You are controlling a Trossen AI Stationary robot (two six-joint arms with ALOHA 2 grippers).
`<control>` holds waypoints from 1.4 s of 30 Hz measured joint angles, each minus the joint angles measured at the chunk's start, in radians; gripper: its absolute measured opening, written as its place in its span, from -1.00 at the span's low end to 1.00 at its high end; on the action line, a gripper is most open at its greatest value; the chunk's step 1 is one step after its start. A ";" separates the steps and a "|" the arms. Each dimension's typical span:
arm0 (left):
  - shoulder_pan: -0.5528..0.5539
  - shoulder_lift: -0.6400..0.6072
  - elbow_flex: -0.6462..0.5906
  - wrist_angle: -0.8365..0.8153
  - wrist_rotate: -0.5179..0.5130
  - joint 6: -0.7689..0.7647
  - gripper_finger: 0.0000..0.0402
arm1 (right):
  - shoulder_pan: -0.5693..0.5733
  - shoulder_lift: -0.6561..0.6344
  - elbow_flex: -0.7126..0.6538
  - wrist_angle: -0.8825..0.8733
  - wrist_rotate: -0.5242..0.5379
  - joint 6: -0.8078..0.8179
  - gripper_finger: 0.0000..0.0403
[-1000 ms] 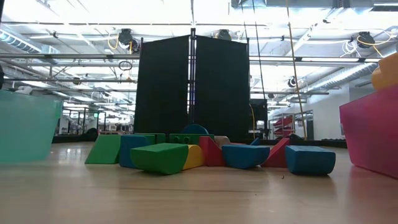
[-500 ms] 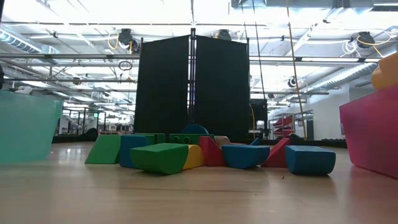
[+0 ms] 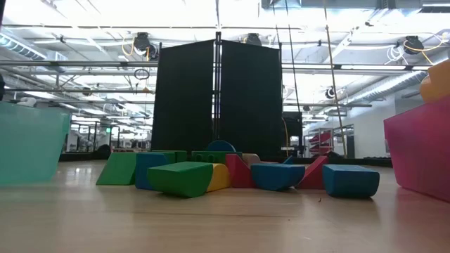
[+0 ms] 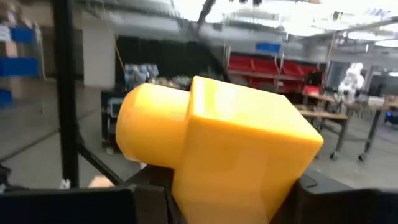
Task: Sort blocks by size
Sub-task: Put the 2-stud yellow game piece into the pink bin
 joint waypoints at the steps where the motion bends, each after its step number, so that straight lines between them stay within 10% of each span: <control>1: 0.003 0.004 -0.001 -0.031 -0.001 0.000 -0.31 | 0.004 -0.013 0.000 0.000 0.001 0.000 -0.29; 8: 0.016 -0.008 0.001 -0.190 -0.002 -0.001 -0.08 | 0.050 -0.113 0.000 -0.195 0.053 0.076 -0.29; 20: 0.100 -0.104 0.002 -0.446 -0.066 0.018 -0.07 | 0.476 -0.149 -0.001 -1.118 -0.075 1.235 -0.29; 42: 0.214 -0.128 0.002 -0.540 -0.023 0.019 -0.07 | 0.951 0.251 -0.001 -1.048 -0.204 2.095 -0.29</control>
